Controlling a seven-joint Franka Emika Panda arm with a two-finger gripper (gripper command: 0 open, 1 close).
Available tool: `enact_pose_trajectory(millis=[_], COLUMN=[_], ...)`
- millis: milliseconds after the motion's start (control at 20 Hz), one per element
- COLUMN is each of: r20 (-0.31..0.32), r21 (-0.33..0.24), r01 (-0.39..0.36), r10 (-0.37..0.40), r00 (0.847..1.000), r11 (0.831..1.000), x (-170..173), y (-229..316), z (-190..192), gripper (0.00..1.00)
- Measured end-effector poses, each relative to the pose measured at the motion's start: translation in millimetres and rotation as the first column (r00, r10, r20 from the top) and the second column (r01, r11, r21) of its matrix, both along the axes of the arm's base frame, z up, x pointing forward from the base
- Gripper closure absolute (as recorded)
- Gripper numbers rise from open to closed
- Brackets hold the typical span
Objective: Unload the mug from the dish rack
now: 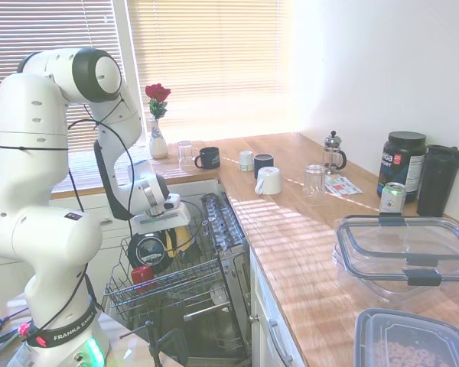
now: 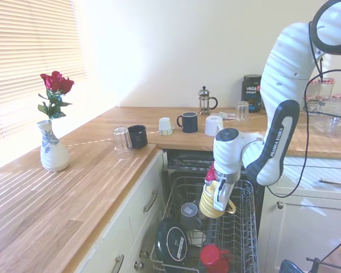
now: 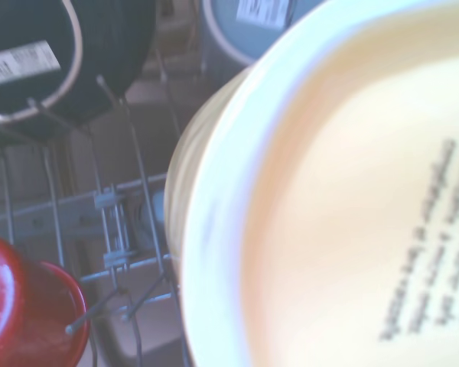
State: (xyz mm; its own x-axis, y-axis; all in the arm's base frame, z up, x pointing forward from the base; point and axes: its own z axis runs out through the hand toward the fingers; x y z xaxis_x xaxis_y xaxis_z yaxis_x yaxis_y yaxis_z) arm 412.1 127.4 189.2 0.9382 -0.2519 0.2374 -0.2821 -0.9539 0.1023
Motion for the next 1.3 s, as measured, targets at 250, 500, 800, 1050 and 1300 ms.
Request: enact_pose_trajectory(millis=[250,500,800,1050,1300], r20=[0.050,0.073,0.087,0.039,-0.017], r21=[0.036,0.065,0.097,0.100,0.092], r01=[0.044,0.094,0.178,0.238,0.278], r10=[-0.046,-0.099,-0.186,-0.243,-0.277], r00=[0.998,0.992,0.979,0.969,0.961], r11=[0.998,0.993,0.979,0.966,0.956], x=[7.2,17.7,54.9,99.6,128.9], y=[-20.2,-59.3,-130.5,-180.0,-224.7], z=[71.9,156.2,225.9,224.6,195.2], gripper=[1.00,1.00,1.00,1.00,1.00])
